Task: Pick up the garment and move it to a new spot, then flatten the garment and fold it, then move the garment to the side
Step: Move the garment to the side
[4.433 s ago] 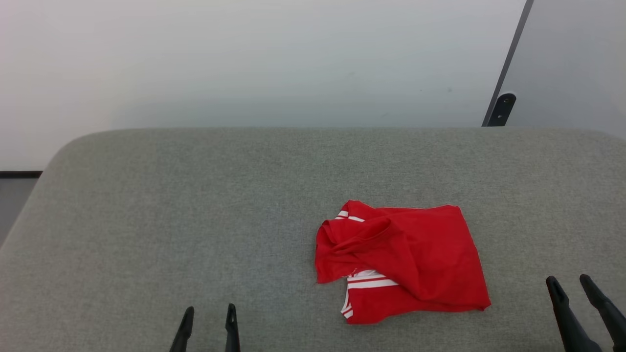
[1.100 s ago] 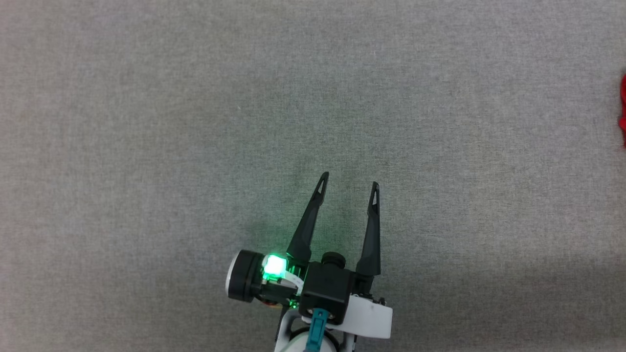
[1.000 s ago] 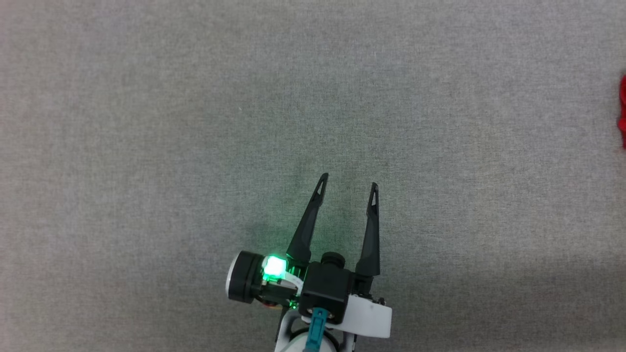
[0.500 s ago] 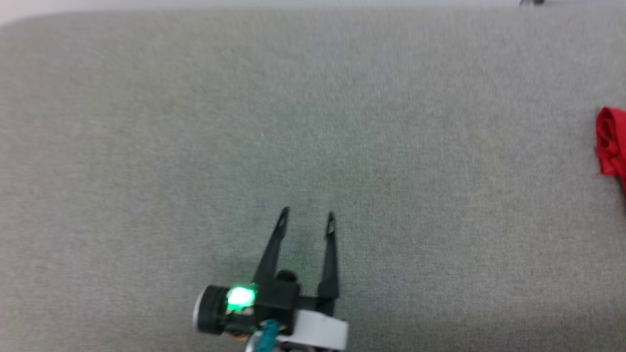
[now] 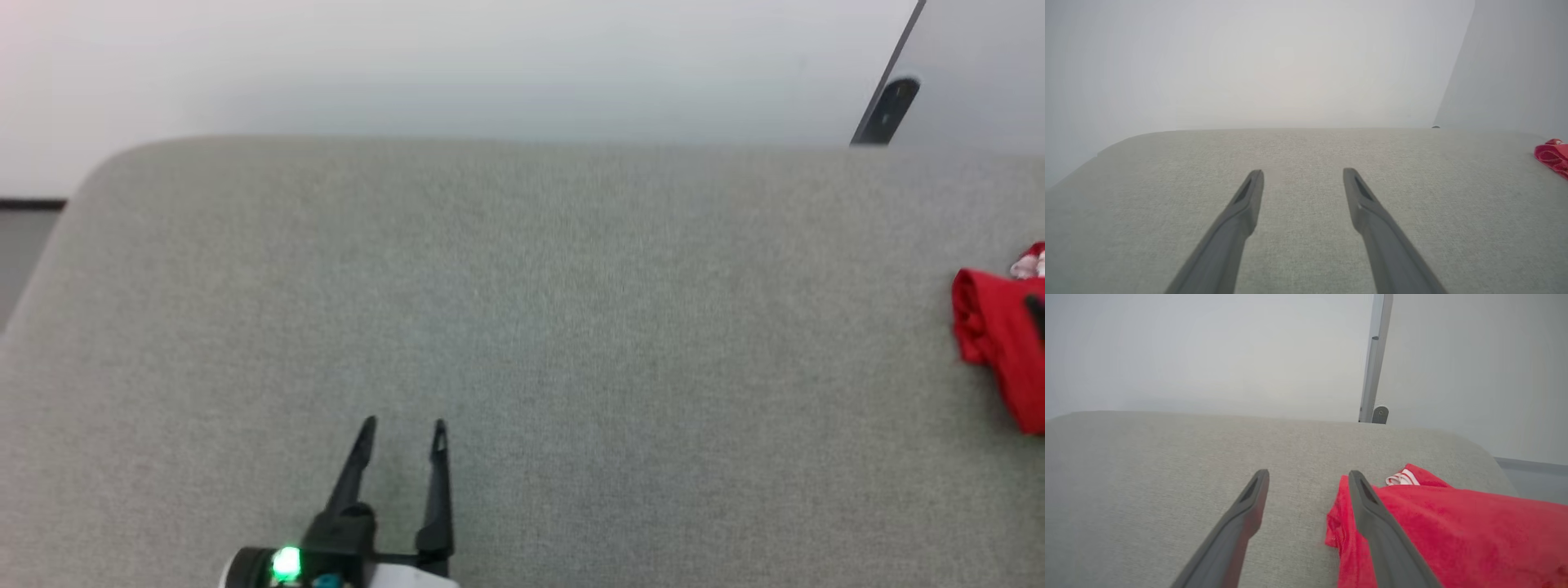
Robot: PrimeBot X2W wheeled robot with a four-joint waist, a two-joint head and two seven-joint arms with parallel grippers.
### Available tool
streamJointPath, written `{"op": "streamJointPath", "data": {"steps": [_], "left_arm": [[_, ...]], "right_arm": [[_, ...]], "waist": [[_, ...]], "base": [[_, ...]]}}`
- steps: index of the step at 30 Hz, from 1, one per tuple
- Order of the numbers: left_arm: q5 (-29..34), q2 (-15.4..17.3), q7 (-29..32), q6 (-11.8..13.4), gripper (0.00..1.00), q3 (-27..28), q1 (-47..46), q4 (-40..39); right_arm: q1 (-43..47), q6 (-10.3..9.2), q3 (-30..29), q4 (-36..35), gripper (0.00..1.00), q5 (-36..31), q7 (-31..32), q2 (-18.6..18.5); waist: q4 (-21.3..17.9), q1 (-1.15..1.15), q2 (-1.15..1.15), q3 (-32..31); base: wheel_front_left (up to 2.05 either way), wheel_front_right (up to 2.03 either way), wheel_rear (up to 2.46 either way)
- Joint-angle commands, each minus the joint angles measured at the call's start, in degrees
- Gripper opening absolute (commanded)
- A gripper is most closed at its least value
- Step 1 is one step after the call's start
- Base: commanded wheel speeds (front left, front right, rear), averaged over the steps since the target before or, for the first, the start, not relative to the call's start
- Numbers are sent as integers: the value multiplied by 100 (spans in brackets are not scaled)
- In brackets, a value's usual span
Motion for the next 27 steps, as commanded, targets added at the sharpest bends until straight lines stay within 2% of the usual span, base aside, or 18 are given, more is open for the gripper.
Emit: {"op": "streamJointPath", "data": {"steps": [1, 6, 13, 20, 27], "left_arm": [[-34, 28, -5, -38, 100, 37, 88, -27], [-132, 160, -5, -188, 100, 280, 328, -47], [-64, 355, -5, -145, 100, 747, 571, -143], [6, 390, -3, -107, 100, 1023, 896, -243], [-48, 90, -3, -142, 100, 1164, 1270, -416]], "right_arm": [[238, -9, -164, -51, 100, -52, -20, 115], [1359, -10, -1274, -525, 100, -638, -22, 661], [2736, -9, -2739, -1206, 100, -1400, -22, 1435], [3595, -9, -3781, -2042, 100, -2070, -10, 2201], [4173, -9, -4390, -2827, 100, -2644, 429, 2880]], "waist": [[9, 0, 0, -333], [-75, 0, 0, -621], [-188, 0, 0, -774], [-233, 0, 0, -777], [-224, 0, 0, -784]], "base": [[0, 0, 0], [0, 0, 0], [0, 0, 0], [0, 0, 0], [0, 0, 0]]}}
